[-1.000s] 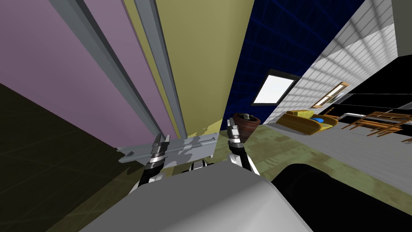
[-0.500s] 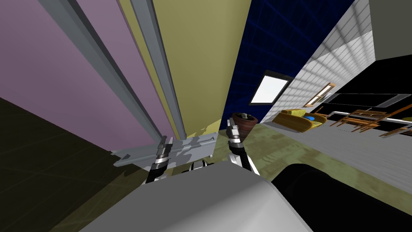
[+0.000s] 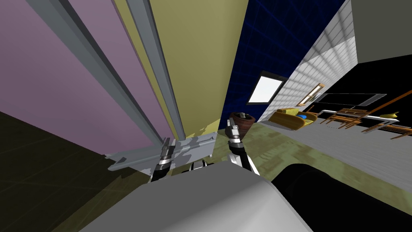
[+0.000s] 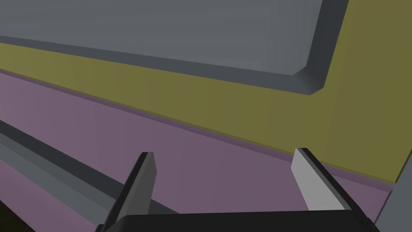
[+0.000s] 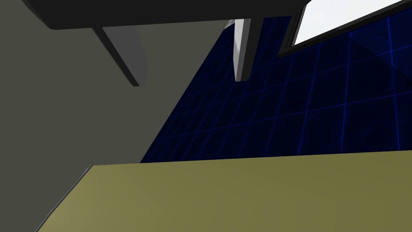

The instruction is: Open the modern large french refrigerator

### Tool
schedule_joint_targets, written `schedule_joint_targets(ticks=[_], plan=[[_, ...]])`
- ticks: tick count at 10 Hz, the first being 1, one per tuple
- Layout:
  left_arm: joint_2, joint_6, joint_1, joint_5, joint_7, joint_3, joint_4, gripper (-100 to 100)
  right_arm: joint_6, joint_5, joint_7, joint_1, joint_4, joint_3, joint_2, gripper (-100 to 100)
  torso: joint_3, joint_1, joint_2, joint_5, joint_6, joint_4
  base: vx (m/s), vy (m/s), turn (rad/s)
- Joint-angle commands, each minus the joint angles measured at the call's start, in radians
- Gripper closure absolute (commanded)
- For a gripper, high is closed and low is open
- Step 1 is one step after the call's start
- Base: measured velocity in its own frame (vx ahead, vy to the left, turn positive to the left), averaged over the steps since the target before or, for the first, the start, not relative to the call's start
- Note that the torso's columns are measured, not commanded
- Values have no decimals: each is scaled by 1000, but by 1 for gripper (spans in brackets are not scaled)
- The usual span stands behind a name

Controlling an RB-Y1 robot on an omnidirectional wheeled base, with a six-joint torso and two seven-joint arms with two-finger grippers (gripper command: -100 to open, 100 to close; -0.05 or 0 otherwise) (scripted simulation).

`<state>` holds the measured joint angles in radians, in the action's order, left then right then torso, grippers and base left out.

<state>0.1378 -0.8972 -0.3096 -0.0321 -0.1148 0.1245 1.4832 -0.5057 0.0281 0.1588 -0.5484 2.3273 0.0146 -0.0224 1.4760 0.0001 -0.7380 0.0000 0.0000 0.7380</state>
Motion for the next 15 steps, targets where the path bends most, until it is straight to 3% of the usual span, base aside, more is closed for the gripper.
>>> schedule_joint_targets(ticks=[1,6,12,15], plan=[[-7,-29,14,6,5,15,-61,-100,0,0,0,0,0,0,0,0,0,0,0,0,0,0,2,9,-51],[-24,-102,53,20,14,50,-218,-100,0,0,0,0,0,0,0,0,0,0,0,0,0,0,2,12,-68],[-70,-162,83,30,20,78,-337,-100,0,0,0,0,0,0,0,0,0,-1,1,0,1,-1,1,10,-40],[-62,-107,111,24,16,65,-303,-100,0,0,0,0,0,0,0,0,2,-2,3,-1,2,1,-16,2,15]])
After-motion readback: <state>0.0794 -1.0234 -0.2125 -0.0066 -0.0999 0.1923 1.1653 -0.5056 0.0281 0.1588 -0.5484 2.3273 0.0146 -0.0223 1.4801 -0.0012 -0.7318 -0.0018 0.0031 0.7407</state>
